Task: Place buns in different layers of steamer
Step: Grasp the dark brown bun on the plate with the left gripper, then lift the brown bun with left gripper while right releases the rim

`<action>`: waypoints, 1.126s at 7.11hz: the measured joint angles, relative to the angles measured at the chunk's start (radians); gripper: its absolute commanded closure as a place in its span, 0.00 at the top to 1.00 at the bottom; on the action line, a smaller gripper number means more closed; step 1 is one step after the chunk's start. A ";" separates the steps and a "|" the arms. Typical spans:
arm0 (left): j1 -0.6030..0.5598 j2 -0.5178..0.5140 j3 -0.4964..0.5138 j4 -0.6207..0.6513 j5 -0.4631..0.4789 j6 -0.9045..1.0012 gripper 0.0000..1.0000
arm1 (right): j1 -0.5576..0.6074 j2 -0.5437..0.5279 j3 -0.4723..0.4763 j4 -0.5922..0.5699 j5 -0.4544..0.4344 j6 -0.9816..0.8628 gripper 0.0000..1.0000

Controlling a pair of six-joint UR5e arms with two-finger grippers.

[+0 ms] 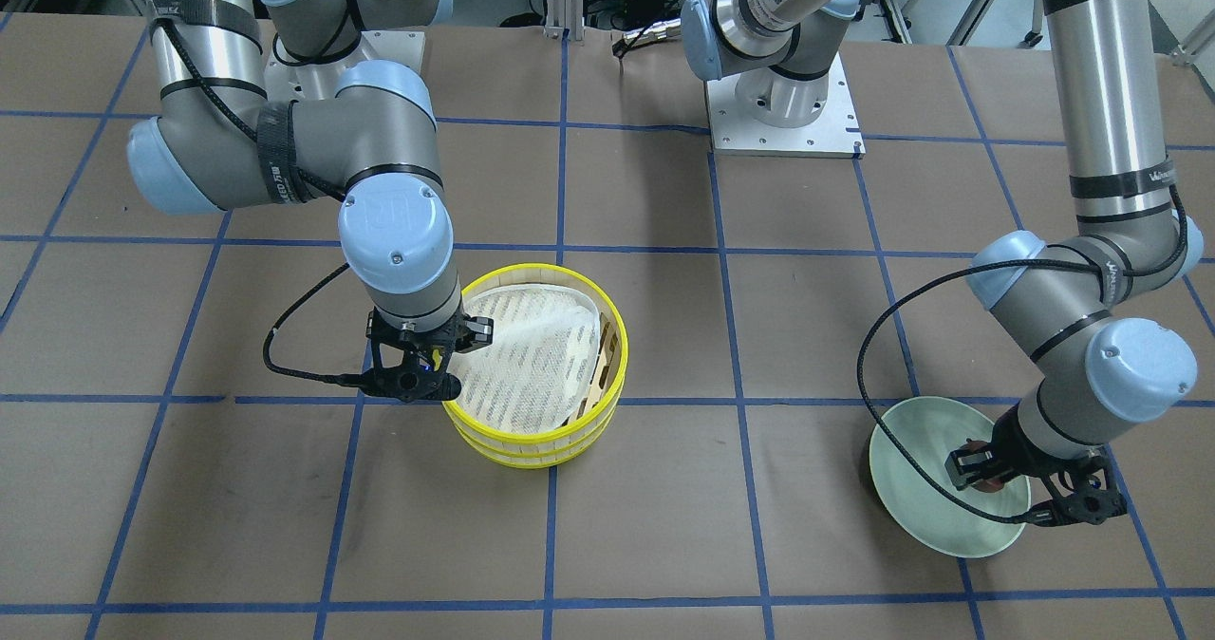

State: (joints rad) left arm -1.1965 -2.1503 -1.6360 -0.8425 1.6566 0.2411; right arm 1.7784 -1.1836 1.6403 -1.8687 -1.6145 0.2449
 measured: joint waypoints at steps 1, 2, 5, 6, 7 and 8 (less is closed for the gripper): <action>0.000 0.000 -0.001 -0.001 -0.001 -0.009 0.00 | 0.001 -0.001 0.001 0.001 0.000 0.000 0.03; 0.002 0.001 -0.002 -0.002 -0.006 -0.022 0.00 | 0.001 -0.002 0.001 0.002 0.000 0.000 0.25; 0.003 0.026 0.016 -0.004 -0.029 -0.034 0.00 | 0.002 -0.004 0.003 0.007 0.000 -0.001 0.99; 0.002 0.038 0.040 -0.020 -0.055 -0.036 0.00 | 0.003 -0.005 0.004 0.007 0.000 -0.002 1.00; -0.003 0.053 0.060 -0.045 -0.077 -0.047 0.00 | 0.002 -0.012 0.003 0.008 0.000 -0.004 1.00; -0.019 0.072 0.069 -0.061 -0.086 -0.078 0.00 | 0.002 -0.036 0.000 0.008 -0.001 -0.007 1.00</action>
State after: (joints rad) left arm -1.2156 -2.0781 -1.5668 -0.9039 1.5706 0.1636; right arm 1.7805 -1.2199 1.6403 -1.8604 -1.6152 0.2384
